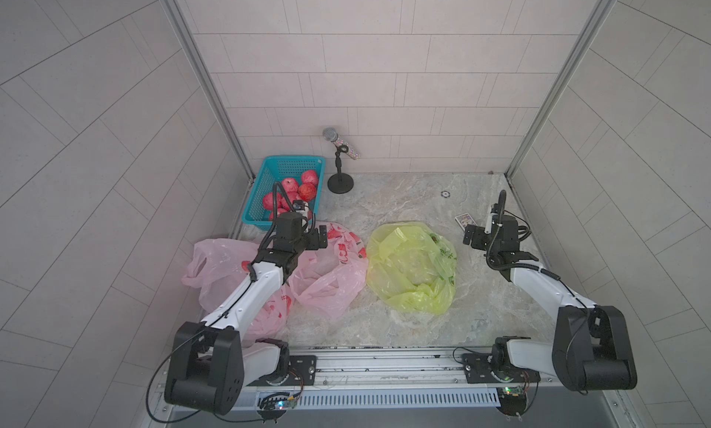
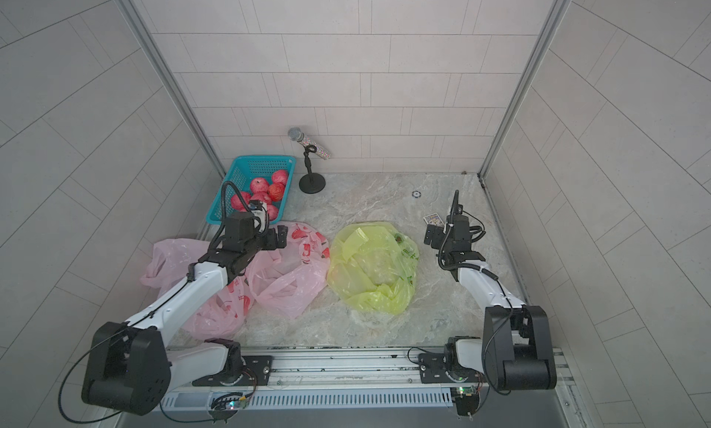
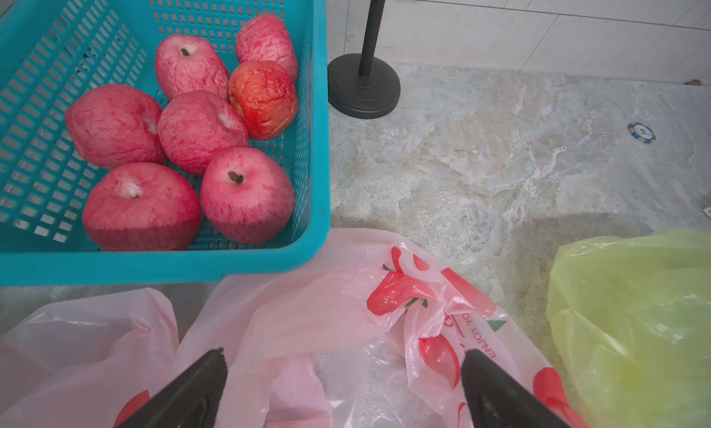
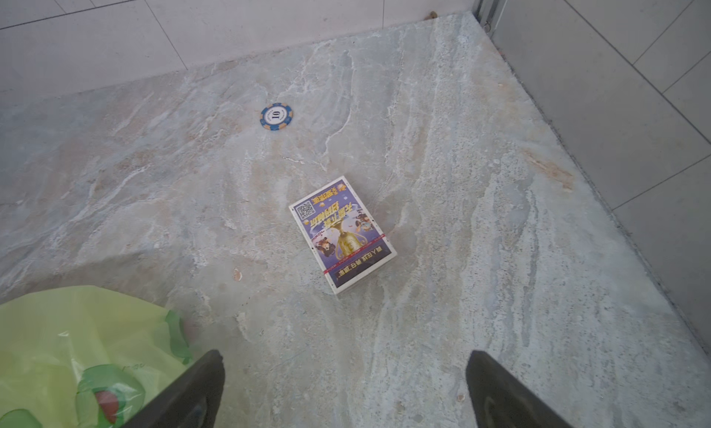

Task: Untie the knot of a plastic bag & take out the apple
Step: Reset both arms

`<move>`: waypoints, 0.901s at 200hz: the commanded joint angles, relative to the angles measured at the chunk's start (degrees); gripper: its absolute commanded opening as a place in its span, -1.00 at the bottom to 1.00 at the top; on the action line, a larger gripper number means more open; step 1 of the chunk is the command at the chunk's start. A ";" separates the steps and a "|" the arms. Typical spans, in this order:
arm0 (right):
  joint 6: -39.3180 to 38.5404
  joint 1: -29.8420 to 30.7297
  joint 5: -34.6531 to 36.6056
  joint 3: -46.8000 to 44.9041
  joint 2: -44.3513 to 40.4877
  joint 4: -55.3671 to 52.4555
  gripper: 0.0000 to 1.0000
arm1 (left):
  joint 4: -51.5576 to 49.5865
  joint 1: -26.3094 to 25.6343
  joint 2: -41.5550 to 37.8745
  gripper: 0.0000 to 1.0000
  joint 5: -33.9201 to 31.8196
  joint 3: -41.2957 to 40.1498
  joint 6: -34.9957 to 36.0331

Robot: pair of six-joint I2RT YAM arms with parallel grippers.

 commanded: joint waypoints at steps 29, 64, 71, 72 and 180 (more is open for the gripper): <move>-1.14 -2.95 3.47 -4.86 5.23 14.17 0.99 | 8.07 -0.28 -3.06 1.00 -3.68 -6.44 0.37; -2.33 -6.20 0.91 -7.41 6.66 20.32 0.99 | 9.01 -0.26 -3.95 1.00 -4.41 -7.56 -0.16; -2.29 -6.92 0.45 -7.97 6.79 21.42 0.99 | 9.20 -0.32 -4.10 1.00 -4.56 -7.71 0.06; -2.29 -7.05 0.42 -8.11 6.81 21.64 0.99 | 9.26 -0.29 -4.14 1.00 -4.57 -7.77 0.07; -5.63 -5.69 -9.72 -11.55 12.19 37.08 0.99 | 18.54 2.85 -5.49 1.00 -14.24 -13.27 4.14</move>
